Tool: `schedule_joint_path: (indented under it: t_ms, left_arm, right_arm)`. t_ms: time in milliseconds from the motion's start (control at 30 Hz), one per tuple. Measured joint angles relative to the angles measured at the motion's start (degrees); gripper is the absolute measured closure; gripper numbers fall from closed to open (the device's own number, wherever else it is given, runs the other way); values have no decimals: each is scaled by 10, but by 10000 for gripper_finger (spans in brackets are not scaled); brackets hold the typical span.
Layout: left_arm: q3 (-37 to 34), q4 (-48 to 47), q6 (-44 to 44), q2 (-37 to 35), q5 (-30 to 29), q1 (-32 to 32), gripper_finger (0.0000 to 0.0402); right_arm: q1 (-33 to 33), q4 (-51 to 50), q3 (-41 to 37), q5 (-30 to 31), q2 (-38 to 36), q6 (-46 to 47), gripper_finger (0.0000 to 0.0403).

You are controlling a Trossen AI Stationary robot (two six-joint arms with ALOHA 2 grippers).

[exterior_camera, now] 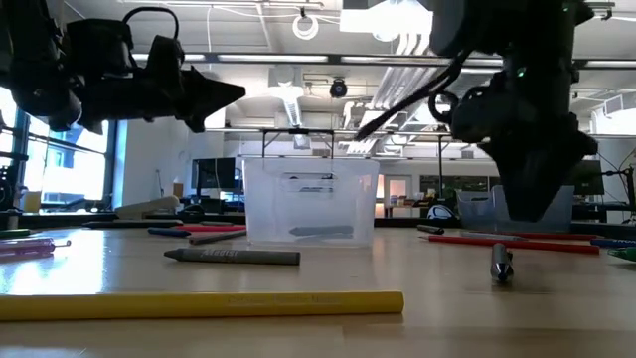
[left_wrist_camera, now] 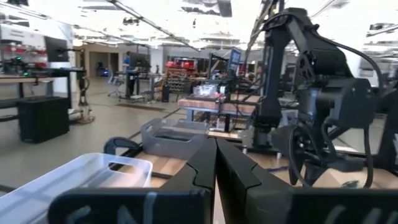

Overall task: Sort crayons/erasers/pens/pencils in bins
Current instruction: Put the bottom red color pencil into the top transparent bin

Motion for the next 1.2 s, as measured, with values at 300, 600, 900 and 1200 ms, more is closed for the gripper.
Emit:
schedule_joint_path:
  t_ms: [300,600,900,1200]
  left_arm:
    - [0,-8,-1,0,-13,0,401]
    - [0,-10,-1,0,-13,0,402]
    - [0,-10,-1,0,-13,0,401]
    - [0,-10,-2,0,-13,0,402]
  right_arm:
    - [-36,-1,0,-6,41,-51,279]
    - [-60,10,2,-28,63,-94,325]
    - [-74,10,1,-44,64,-105,381]
    - [-74,11,-3,-49,50,-103,388]
